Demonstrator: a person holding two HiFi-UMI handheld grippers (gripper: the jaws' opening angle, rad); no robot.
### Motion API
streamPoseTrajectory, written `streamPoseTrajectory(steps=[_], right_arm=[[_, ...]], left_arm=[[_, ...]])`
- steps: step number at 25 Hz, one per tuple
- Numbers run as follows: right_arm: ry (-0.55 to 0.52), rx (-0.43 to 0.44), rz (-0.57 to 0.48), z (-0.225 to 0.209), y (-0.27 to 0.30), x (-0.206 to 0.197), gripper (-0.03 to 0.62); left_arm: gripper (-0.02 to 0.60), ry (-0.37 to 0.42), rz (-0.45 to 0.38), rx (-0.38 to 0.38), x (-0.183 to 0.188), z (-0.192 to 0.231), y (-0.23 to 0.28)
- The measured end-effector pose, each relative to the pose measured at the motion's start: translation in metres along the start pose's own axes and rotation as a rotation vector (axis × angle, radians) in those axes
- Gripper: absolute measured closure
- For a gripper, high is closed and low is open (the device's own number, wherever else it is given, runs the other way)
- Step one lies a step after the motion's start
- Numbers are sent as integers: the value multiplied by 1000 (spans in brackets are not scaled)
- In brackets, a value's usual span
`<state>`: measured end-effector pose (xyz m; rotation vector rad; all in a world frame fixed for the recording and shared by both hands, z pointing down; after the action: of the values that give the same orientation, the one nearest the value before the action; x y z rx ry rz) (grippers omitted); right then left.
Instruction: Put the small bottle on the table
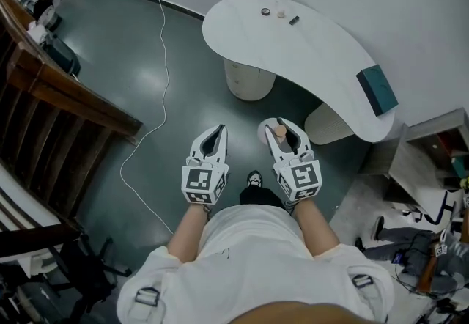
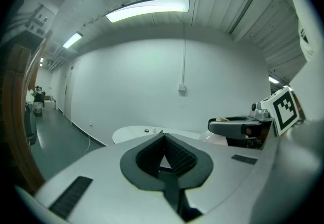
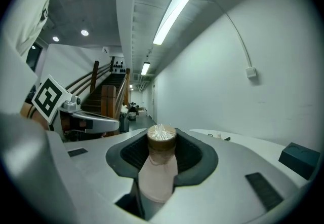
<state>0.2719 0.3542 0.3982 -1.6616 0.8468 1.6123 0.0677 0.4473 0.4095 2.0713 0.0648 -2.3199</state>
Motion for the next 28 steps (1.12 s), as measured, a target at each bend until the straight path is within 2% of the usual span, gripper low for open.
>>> streamPoseTrajectory(steps=[8, 15, 23, 28], right_arm=[[7, 72, 24, -69, 69, -5, 467], [41, 125, 54, -76, 145, -24, 467], [43, 96, 59, -64, 255, -29, 467], [47, 22, 61, -71, 309, -30, 467]], left_arm=[[569, -5, 17, 121, -1, 24, 73], [569, -12, 43, 168, -8, 78, 107], [569, -10, 53, 127, -4, 187, 166], [569, -8, 60, 42, -2, 239, 216]])
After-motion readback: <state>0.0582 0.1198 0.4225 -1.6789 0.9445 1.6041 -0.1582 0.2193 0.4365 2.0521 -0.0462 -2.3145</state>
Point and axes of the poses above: the fingertips, and each gripper's own axes: y forward along the fingers, z to its left, x out of its top, the point moved 10 cm from there along -y, backward along the fingers, and after that the axes turned 13 degrees about -z, right-handed, at the moved point
